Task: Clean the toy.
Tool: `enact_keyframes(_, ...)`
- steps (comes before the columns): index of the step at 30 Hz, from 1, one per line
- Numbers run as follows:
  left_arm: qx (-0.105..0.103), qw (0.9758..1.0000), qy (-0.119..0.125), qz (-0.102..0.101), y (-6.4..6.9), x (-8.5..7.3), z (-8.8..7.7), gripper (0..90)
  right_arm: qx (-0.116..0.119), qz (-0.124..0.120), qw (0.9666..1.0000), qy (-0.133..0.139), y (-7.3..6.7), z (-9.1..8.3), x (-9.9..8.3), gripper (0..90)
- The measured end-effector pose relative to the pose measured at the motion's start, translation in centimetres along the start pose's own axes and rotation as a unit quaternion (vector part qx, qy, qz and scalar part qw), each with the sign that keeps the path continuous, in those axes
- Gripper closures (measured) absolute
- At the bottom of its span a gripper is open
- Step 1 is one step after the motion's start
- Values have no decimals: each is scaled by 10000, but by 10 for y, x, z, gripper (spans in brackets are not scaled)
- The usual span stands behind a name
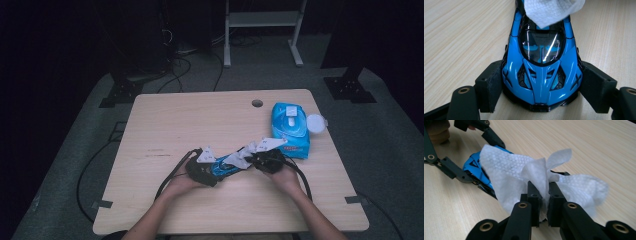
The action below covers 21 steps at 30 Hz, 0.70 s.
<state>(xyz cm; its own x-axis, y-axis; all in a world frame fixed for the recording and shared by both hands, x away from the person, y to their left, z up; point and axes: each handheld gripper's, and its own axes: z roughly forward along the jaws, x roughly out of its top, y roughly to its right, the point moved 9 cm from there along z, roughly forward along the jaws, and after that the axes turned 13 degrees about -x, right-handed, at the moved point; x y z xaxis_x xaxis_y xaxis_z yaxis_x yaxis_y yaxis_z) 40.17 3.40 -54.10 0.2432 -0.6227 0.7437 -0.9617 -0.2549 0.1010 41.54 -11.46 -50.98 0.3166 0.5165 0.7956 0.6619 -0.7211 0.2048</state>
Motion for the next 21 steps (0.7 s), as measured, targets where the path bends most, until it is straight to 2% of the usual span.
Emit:
enact_keyframes(4, -35, 10000, 19, -31, 0, -1, -1, 250, 266, 48, 9996, 115, -20, 4, 7, 821)
enact_keyframes(7, -55, 10000, 53, -37, -1, -1, -1, 250, 323, -37, 9994, 100, -23, 4, 10, 822)
enact_keyframes(8, -42, 10000, 52, -33, -1, 0, 0, 251, 315, 127, 9994, -11, -14, 4, 7, 823)
enact_keyframes(9, -40, 10000, 44, -26, -1, 0, 0, 251, 211, 133, 9997, -22, -8, 4, 6, 824)
enact_keyframes(10, -44, 10000, 38, -22, -1, -1, -1, 251, 211, 133, 9997, -22, -8, 4, 6, 824)
enact_keyframes(13, -34, 10000, 50, -15, 0, 0, 0, 250, 116, 545, 9984, -7, 10, 1, 1, 824)
enact_keyframes(17, -44, 10000, 58, -36, -1, 0, 0, 250, 26, 410, 9992, -34, 13, -2, 4, 823)
enact_keyframes(19, -74, 9999, 58, -63, -1, -1, -1, 249, -81, 432, 9990, 105, 15, -7, 10, 824)
enact_keyframes(21, -76, 9999, 56, -64, -1, -1, -1, 249, -93, 411, 9990, 139, 15, -11, 12, 824)
